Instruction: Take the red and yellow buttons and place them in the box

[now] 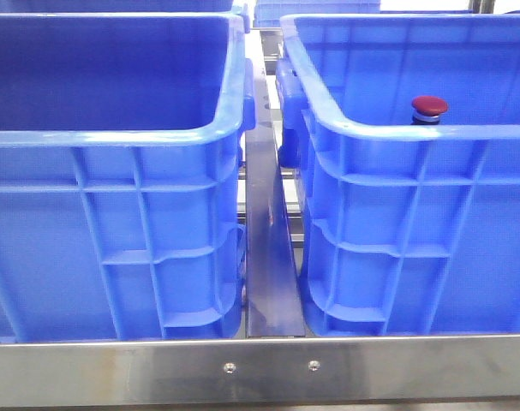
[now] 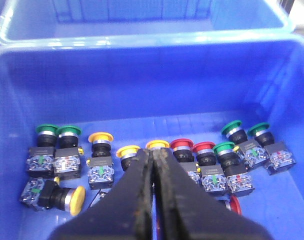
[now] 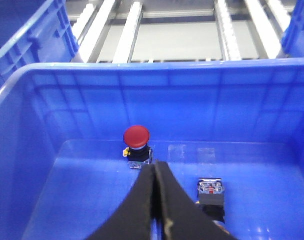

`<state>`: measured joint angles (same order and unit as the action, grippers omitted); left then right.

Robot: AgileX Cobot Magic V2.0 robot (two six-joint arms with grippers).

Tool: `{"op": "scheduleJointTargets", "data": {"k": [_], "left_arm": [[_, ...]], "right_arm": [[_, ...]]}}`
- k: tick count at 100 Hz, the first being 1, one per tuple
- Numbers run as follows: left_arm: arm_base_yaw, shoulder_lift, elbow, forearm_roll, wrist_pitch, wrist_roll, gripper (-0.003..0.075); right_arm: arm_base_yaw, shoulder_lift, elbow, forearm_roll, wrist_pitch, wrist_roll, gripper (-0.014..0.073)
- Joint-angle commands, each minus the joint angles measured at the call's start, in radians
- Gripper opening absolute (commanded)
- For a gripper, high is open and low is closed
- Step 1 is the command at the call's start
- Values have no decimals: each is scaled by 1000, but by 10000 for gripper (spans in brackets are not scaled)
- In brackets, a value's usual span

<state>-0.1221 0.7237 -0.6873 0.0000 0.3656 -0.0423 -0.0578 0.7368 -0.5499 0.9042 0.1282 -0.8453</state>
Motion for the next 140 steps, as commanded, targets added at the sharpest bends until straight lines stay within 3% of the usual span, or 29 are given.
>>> {"op": "scheduleJointTargets", "data": {"k": [1,31,53,79,94,140], "left_arm": [[6,-53,15,-7,-119,-11,-20],[6,-235,177,-13,-258,-11,-20],[6,-345,246,-32,-254,-11,-20],[6,-445,304,-32,-251,-11,-20],[6,-469,323,-30,-244,-11,-20],[6,-469,323,-30,-251,-11,-20]], "right_arm": [[2,-69,9,14,-57,-13,-102],[2,-295,136,14,2,-13,-102],[2,-485,232,14,15,-13,-102],[2,-685,276,14,166,-13,-102],[2,-730,276,14,226,-13,-102],[1,-730,276,15,226,-13,-102]]}}
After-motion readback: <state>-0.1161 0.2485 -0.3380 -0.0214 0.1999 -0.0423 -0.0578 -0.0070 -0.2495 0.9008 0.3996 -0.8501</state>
